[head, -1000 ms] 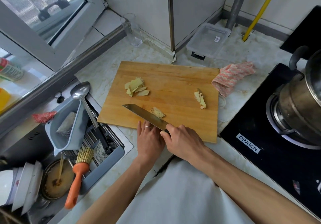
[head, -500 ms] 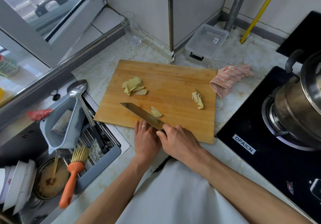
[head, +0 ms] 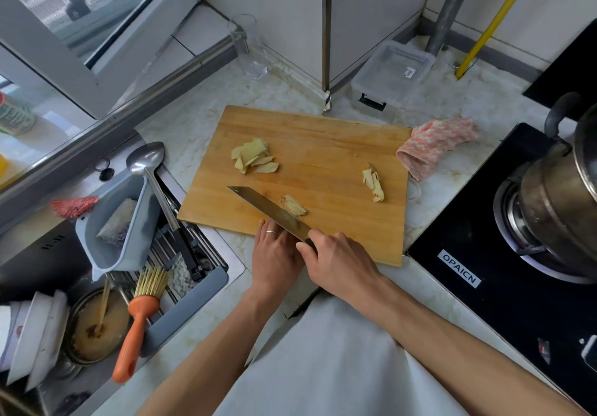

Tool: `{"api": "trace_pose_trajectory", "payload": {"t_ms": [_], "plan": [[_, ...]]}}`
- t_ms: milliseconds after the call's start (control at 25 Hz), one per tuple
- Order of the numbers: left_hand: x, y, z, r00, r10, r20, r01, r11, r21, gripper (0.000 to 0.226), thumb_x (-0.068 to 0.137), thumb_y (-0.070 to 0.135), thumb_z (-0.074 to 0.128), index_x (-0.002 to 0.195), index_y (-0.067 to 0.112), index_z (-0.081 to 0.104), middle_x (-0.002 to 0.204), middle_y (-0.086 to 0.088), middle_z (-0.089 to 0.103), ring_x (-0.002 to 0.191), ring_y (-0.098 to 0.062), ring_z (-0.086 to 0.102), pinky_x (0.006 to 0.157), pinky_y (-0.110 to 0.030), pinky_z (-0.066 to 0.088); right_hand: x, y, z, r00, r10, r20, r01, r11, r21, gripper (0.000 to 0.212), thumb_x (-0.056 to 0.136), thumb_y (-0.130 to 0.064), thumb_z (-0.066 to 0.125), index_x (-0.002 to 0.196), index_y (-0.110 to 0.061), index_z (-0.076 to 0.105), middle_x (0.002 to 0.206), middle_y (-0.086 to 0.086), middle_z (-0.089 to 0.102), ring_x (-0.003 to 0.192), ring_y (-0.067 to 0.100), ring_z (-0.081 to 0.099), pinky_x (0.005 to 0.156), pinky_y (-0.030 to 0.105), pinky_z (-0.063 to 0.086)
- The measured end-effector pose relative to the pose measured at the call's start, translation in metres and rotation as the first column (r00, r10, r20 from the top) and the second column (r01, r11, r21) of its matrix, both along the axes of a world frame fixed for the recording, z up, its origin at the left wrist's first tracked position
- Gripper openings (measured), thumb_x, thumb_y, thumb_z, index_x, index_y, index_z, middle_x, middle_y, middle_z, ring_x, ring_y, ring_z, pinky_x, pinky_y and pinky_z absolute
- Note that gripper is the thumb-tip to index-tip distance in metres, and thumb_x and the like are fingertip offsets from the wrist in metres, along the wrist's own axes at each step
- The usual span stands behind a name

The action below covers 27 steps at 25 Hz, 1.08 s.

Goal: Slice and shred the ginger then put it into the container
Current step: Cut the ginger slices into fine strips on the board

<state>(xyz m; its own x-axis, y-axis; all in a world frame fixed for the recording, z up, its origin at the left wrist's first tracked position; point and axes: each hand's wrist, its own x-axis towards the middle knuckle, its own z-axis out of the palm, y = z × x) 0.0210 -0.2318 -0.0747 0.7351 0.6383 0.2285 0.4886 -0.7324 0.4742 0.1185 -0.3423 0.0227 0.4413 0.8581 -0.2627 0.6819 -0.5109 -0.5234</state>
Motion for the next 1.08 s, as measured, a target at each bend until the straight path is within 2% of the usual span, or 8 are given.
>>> {"api": "trace_pose_trajectory", "payload": {"t_ms": [80,200,440,600,720,880,1080], "plan": [[0.001,0.004,0.002,1.0,-0.017,0.016,0.017,1.0,0.008,0.043,0.08,0.019,0.042,0.106,0.004,0.073,0.111,-0.017,0.067,0.115,-0.03,0.05,0.097,-0.057,0.048,-0.001,0.005,-0.002,1.0,0.006,-0.001,-0.006,1.0,0.002,0.032,0.105,-0.045,0.039,0.096,-0.016,0.049,0.084,0.013,0.058,0.08,0.041,0.06,0.061,0.035,0.033],[-0.002,0.007,0.004,0.999,-0.039,-0.017,0.04,0.998,0.046,0.043,0.081,0.019,0.043,0.109,0.005,0.072,0.11,-0.013,0.069,0.114,-0.034,0.059,0.103,-0.055,0.045,-0.001,0.009,-0.005,1.0,0.005,-0.008,-0.005,1.0,0.022,0.032,0.105,-0.045,0.04,0.096,-0.016,0.05,0.09,0.018,0.064,0.083,0.044,0.061,0.06,0.036,0.035],[-0.003,-0.004,0.001,0.995,0.032,-0.094,-0.028,0.999,0.047,0.053,0.08,0.026,0.038,0.121,0.009,0.068,0.122,-0.013,0.064,0.123,-0.034,0.055,0.113,-0.055,0.035,-0.001,-0.003,-0.002,1.0,0.003,0.018,-0.003,1.0,0.004,0.034,0.105,-0.045,0.04,0.1,-0.015,0.054,0.093,0.018,0.065,0.086,0.044,0.061,0.061,0.037,0.036],[-0.002,-0.003,0.001,0.997,0.029,-0.075,-0.025,0.998,0.055,0.047,0.082,0.024,0.043,0.118,0.008,0.068,0.122,-0.015,0.064,0.124,-0.034,0.052,0.109,-0.057,0.038,0.0,0.004,-0.004,0.997,0.035,0.064,-0.035,0.999,-0.008,0.034,0.105,-0.044,0.04,0.104,-0.014,0.056,0.095,0.018,0.067,0.086,0.042,0.064,0.064,0.037,0.041],[-0.004,-0.002,0.001,0.996,0.029,-0.089,-0.024,0.998,0.062,0.044,0.083,0.024,0.043,0.115,0.008,0.07,0.12,-0.014,0.065,0.122,-0.036,0.054,0.107,-0.058,0.04,0.001,0.008,-0.006,0.999,0.02,0.028,-0.02,1.0,0.013,0.035,0.104,-0.045,0.041,0.105,-0.014,0.057,0.094,0.019,0.067,0.087,0.043,0.063,0.062,0.037,0.038],[-0.003,-0.007,0.001,0.988,0.141,-0.069,-0.142,0.99,-0.007,0.04,0.082,0.023,0.043,0.106,0.01,0.073,0.115,-0.023,0.059,0.109,-0.043,0.053,0.094,-0.059,0.046,0.001,0.003,-0.001,1.0,0.009,-0.015,-0.009,1.0,-0.005,0.034,0.105,-0.045,0.041,0.102,-0.014,0.055,0.096,0.02,0.065,0.088,0.043,0.061,0.064,0.038,0.041],[-0.004,-0.006,0.004,0.986,0.152,-0.067,-0.15,0.988,0.03,0.04,0.081,0.023,0.042,0.106,0.012,0.072,0.114,-0.022,0.057,0.104,-0.035,0.044,0.095,-0.06,0.045,0.001,0.006,0.0,1.0,0.004,-0.014,-0.005,1.0,-0.027,0.033,0.105,-0.045,0.04,0.1,-0.015,0.052,0.097,0.021,0.064,0.089,0.044,0.061,0.065,0.037,0.038]]}}
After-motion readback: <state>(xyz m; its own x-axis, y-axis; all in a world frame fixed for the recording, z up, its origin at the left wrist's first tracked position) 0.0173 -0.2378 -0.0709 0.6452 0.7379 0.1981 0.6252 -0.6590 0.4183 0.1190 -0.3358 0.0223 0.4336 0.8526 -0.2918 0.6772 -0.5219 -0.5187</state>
